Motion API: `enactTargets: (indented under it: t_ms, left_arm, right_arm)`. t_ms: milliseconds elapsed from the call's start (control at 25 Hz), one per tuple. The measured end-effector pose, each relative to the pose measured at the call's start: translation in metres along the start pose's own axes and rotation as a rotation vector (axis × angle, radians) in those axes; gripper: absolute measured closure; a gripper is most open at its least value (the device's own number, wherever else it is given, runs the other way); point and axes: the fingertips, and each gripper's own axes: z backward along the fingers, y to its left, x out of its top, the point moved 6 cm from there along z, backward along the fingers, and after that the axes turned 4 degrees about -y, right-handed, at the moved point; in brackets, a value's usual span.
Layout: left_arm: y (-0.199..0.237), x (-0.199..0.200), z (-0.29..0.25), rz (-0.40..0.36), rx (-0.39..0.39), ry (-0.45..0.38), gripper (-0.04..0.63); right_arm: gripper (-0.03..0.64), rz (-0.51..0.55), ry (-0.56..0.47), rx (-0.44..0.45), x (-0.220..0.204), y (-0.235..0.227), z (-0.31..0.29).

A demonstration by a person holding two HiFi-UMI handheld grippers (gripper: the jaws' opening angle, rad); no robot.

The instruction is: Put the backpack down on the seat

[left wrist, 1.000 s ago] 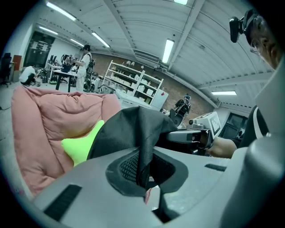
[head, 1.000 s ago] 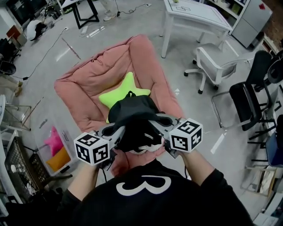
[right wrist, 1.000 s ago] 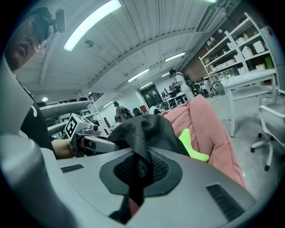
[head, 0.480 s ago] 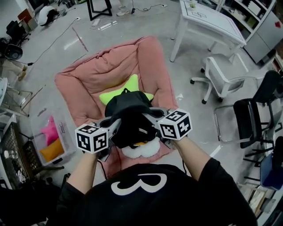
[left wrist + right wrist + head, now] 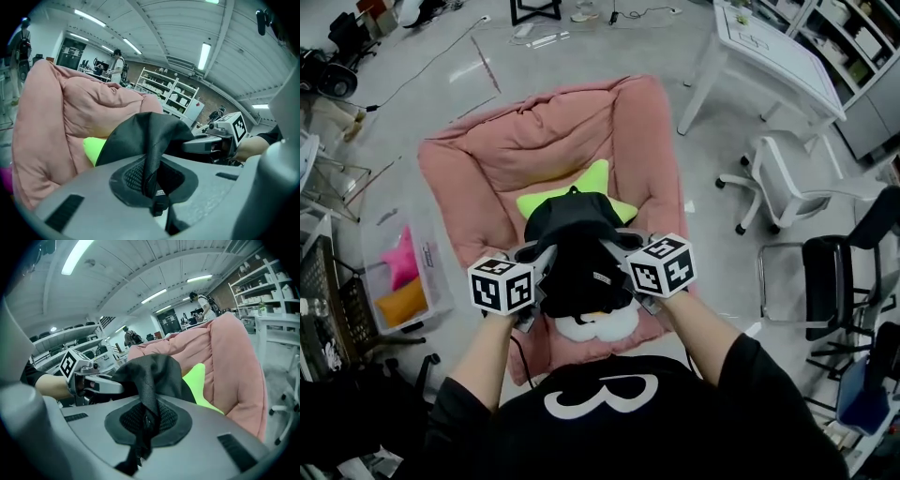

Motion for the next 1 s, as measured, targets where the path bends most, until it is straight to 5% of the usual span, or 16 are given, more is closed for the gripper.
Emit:
enactTargets:
  t_ms: [400,680,1000]
  left_arm:
    - [0.034,-0.004,-0.023,0.046,0.046,0.013,0.528]
    - [0.045,-0.013,-0.014,0.093,0.101,0.046,0.341]
    - [0.03,-0.034,0.046,0.076,0.163,0.017,0.31]
  right_arm:
    - [0.6,-0.038,0.002,-0.03,-0.006,-0.023,-0.031]
    - [0.373,-0.006,-0.002,-0.072,-0.006,-0.024,-0.015]
    - [0.354,0.008,-0.05,-0.23,-0.025,-0.002,0.04]
